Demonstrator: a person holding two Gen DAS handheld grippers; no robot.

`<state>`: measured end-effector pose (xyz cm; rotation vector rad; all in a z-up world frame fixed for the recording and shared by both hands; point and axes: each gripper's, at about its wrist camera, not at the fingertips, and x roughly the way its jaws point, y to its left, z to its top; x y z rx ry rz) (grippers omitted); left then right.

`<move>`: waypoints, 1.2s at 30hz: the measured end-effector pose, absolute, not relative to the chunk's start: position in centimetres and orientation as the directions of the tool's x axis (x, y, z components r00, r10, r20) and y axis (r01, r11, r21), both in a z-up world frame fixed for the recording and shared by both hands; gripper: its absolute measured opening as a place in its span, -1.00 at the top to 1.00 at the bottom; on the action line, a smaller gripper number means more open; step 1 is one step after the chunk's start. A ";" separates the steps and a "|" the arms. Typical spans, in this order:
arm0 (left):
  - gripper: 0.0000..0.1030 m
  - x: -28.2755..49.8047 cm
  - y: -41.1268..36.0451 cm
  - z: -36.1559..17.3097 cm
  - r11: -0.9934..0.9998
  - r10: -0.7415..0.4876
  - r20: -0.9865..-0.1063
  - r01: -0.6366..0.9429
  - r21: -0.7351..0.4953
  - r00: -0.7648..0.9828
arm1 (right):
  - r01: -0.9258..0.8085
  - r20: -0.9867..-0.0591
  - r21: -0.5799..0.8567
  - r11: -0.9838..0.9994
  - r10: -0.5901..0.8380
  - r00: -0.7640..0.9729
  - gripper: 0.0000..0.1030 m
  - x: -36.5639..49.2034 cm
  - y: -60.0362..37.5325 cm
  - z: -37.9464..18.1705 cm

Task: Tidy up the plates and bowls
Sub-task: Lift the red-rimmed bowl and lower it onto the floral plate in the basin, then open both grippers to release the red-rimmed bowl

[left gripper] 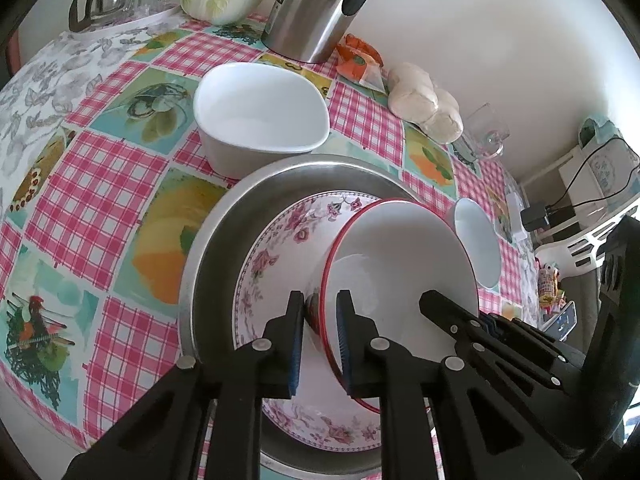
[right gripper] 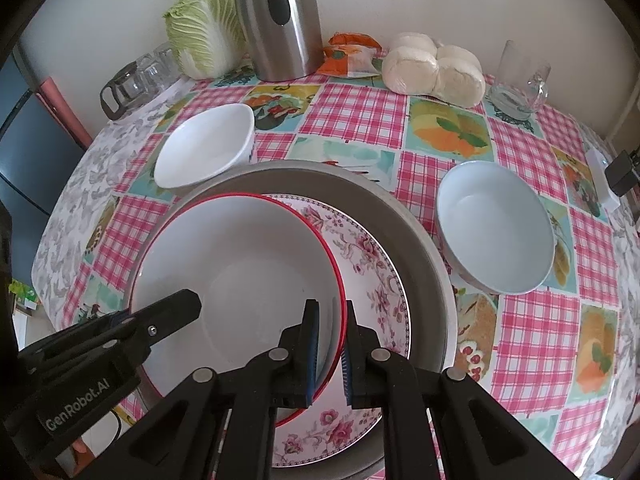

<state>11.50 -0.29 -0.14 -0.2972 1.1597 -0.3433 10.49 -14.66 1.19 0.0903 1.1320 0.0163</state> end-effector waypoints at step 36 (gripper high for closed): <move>0.31 11.1 0.0 1.6 0.884 -0.465 -0.801 0.147 -0.445 0.377 | 0.078 -0.870 0.138 0.987 0.083 0.487 0.07 9.2 -15.6 2.0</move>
